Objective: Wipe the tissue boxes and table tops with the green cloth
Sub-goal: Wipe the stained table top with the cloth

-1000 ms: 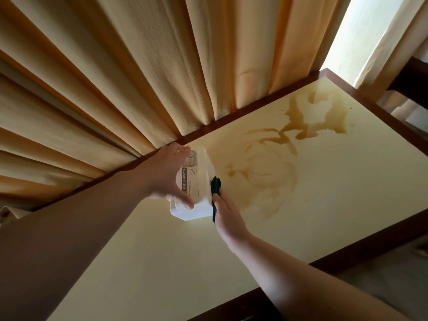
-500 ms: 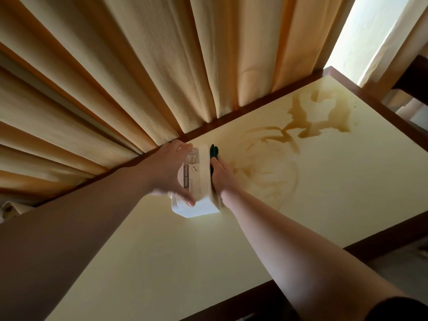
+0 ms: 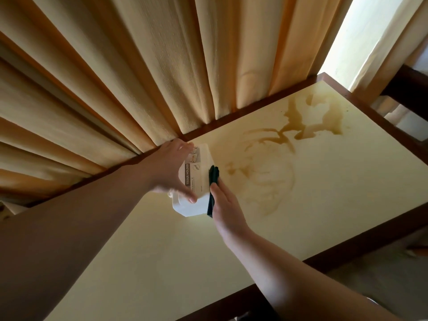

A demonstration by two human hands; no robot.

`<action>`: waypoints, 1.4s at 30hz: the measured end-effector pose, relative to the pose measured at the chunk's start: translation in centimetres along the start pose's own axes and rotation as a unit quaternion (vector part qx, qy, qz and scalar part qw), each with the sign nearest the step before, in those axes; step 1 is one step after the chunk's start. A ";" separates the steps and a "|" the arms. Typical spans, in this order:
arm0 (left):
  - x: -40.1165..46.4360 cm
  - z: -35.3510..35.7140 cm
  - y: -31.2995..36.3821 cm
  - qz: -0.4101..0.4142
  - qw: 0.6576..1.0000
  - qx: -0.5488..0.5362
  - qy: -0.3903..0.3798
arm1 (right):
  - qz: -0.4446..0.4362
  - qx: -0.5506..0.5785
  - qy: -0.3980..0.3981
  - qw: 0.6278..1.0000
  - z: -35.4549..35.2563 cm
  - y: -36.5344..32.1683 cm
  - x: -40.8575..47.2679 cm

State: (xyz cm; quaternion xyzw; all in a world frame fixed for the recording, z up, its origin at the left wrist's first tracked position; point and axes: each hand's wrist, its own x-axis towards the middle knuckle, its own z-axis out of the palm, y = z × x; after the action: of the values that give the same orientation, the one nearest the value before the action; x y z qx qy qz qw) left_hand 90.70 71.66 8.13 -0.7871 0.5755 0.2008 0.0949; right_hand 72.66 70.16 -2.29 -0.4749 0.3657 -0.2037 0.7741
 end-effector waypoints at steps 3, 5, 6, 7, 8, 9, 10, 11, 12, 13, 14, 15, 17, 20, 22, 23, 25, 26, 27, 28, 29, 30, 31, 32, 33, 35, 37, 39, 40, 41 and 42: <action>-0.1 0.0 -0.2 0.011 1.000 -0.006 0.003 | -0.036 -0.045 0.008 0.998 0.8 -3.6 1.9; -0.1 0.1 -0.3 0.012 1.000 -0.008 0.006 | -0.034 -0.061 0.015 0.997 1.3 -5.2 3.8; -0.2 0.2 -0.4 0.011 1.000 -0.008 0.008 | -0.023 -0.062 0.019 0.998 1.5 -5.6 4.8; -0.3 0.3 -0.4 0.008 1.000 -0.009 0.010 | -0.005 -0.065 0.025 0.998 1.5 -5.9 5.6; -0.3 0.4 -0.4 0.005 1.000 -0.013 0.012 | 0.017 -0.074 0.030 0.997 1.5 -6.0 6.2; -0.4 0.5 -0.4 0.002 1.000 -0.016 0.015 | 0.036 -0.082 0.033 0.995 1.3 -5.9 6.8; -0.5 0.6 -0.4 0.000 1.000 -0.015 0.017 | 0.051 -0.084 0.035 0.995 1.0 -5.6 6.9; -0.6 0.7 -0.5 -0.001 1.000 -0.011 0.019 | 0.066 -0.083 0.033 0.994 0.7 -5.0 6.8; -0.6 0.9 -0.5 -0.003 1.000 -0.003 0.021 | 0.081 -0.089 0.027 0.992 0.5 -4.5 6.4; -0.6 1.0 -0.6 -0.006 1.000 0.008 0.025 | 0.092 -0.101 0.024 0.990 0.1 -3.8 5.9; -0.6 1.1 -0.6 -0.009 0.999 0.019 0.028 | 0.105 -0.117 0.020 0.987 -0.3 -3.1 5.2; -0.5 1.2 -0.5 -0.012 0.999 0.030 0.032 | 0.112 -0.129 0.020 0.985 -0.7 -2.3 4.6; -0.7 1.6 -0.5 -0.018 0.997 0.053 0.049 | 0.113 -0.124 0.040 0.985 -1.5 -1.2 3.4; -1.0 2.4 -0.2 -0.048 0.995 0.052 0.074 | 0.111 -0.118 0.080 0.984 -2.5 -0.6 2.2; -1.1 2.6 0.2 -0.080 0.992 0.045 0.083 | 0.110 -0.100 0.106 0.983 -2.9 -0.1 1.8; -1.1 2.6 0.5 -0.095 0.991 0.046 0.085 | 0.108 -0.085 0.121 0.983 -3.0 0.3 1.7; -0.9 2.5 1.0 -0.122 0.988 0.049 0.082 | 0.102 -0.046 0.140 0.984 -2.8 1.2 1.5; -0.7 2.5 1.1 -0.134 0.987 0.046 0.082 | 0.097 -0.019 0.147 0.984 -2.5 1.6 1.5; -0.5 2.3 1.1 -0.145 0.985 0.043 0.080 | 0.090 0.011 0.153 0.984 -2.1 2.0 1.4; -0.2 2.1 1.0 -0.155 0.984 0.041 0.076 | 0.082 0.036 0.160 0.983 -1.7 2.3 1.5; 0.2 1.9 0.8 -0.164 0.983 0.038 0.071 | 0.074 0.053 0.168 0.982 -1.2 2.7 1.6; 0.5 1.7 0.5 -0.171 0.982 0.035 0.066 | 0.064 0.064 0.179 0.980 -0.7 3.2 1.7; 0.8 1.5 0.3 -0.178 0.982 0.030 0.060 | 0.054 0.073 0.189 0.978 -0.2 3.7 1.8; 0.9 1.5 0.2 -0.185 0.981 0.028 0.054 | 0.045 0.084 0.197 0.976 0.3 4.2 1.8; 1.0 1.5 0.2 -0.190 0.980 0.032 0.049 | 0.042 0.096 0.204 0.973 0.8 4.6 1.8; 1.1 1.6 0.3 -0.197 0.978 0.050 0.036 | 0.048 0.133 0.209 0.968 1.7 4.7 1.7; 1.2 1.7 0.5 -0.203 0.977 0.061 0.032 | 0.059 0.164 0.209 0.962 2.3 4.3 1.7; 1.1 1.6 0.7 -0.208 0.975 0.069 0.026 | 0.057 0.178 0.211 0.959 2.6 3.9 1.9; 1.1 1.5 0.8 -0.209 0.975 0.075 0.022 | 0.054 0.185 0.211 0.958 2.7 3.6 2.0; 1.0 1.5 0.8 -0.210 0.974 0.078 0.017 | 0.049 0.192 0.208 0.958 2.7 3.2 1.9; 1.0 1.5 0.7 -0.209 0.974 0.081 0.014 | 0.042 0.194 0.208 0.958 2.8 2.8 1.9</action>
State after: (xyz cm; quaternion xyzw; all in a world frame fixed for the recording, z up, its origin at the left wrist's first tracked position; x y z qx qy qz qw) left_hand 89.94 71.10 6.41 -0.8823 0.4138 0.1182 0.1907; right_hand 75.94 71.86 -4.67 -0.2466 0.4916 -0.3321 0.7663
